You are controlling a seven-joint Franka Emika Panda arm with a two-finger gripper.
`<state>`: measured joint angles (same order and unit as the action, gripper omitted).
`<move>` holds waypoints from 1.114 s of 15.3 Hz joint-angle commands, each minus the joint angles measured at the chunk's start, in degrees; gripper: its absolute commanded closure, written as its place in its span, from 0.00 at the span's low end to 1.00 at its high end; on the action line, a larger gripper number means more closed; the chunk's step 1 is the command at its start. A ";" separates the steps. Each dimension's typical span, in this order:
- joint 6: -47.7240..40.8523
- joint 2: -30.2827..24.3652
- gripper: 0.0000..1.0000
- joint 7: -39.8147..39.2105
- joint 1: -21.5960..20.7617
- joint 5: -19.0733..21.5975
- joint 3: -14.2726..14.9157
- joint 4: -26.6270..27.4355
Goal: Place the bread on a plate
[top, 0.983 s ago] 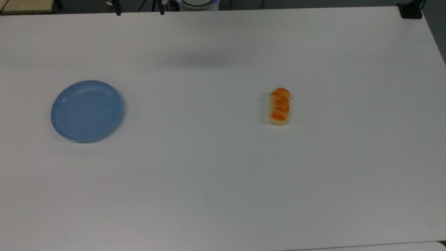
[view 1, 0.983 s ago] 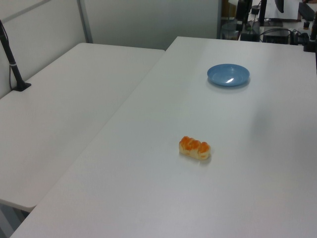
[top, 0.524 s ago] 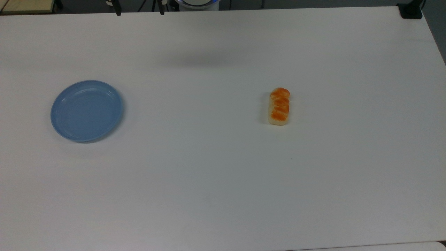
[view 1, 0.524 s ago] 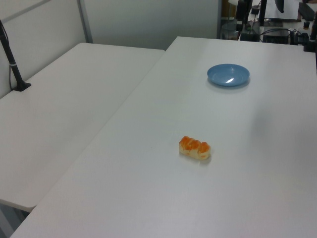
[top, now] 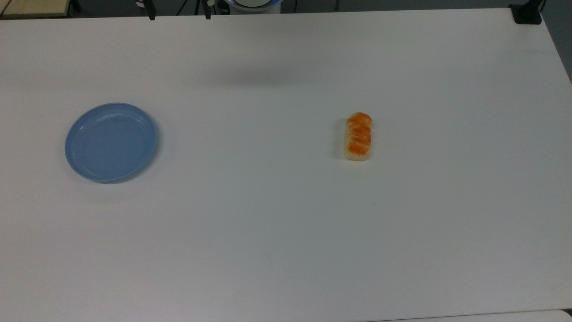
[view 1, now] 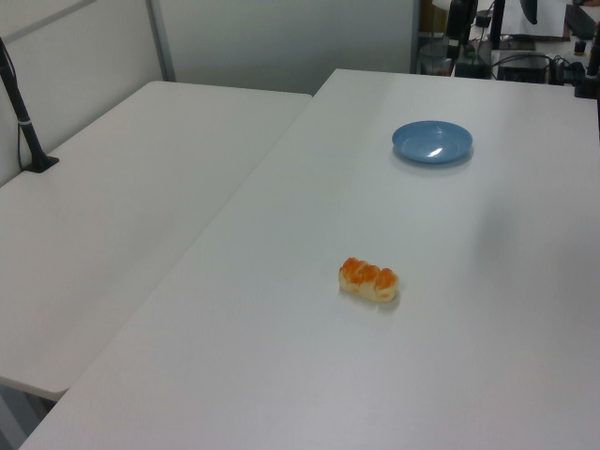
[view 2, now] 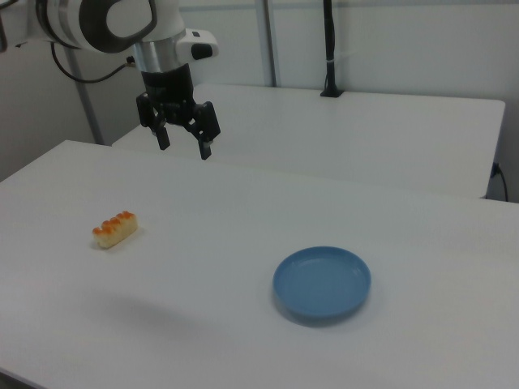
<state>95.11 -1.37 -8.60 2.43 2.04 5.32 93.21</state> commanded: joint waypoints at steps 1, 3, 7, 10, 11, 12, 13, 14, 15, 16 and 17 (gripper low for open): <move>-0.46 -1.01 0.00 1.75 -0.67 -0.20 0.04 1.44; -0.19 -0.92 0.00 1.66 -0.94 -0.29 -0.31 1.80; 0.07 -0.22 0.00 0.52 -1.20 -0.20 -1.36 3.10; 1.65 -0.39 0.00 -5.71 -1.38 1.38 -2.42 6.01; 1.91 -0.57 0.00 -5.72 -1.29 1.38 -3.47 6.37; 2.00 -0.74 0.00 -5.55 -1.29 1.38 -3.83 6.54; 2.18 -0.92 0.00 -4.68 -1.38 1.38 -4.00 7.76; 2.53 -0.92 0.00 -3.45 -1.38 1.91 -4.96 8.12; 5.23 -1.01 0.00 0.31 -1.29 2.96 -7.41 10.04; 8.30 -1.18 0.00 4.08 -1.38 2.97 -9.09 11.54; 11.03 -1.01 0.00 7.78 -1.38 2.97 -11.11 12.34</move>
<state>98.24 -0.65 -9.71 1.28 4.07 -0.95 100.07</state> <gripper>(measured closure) 0.000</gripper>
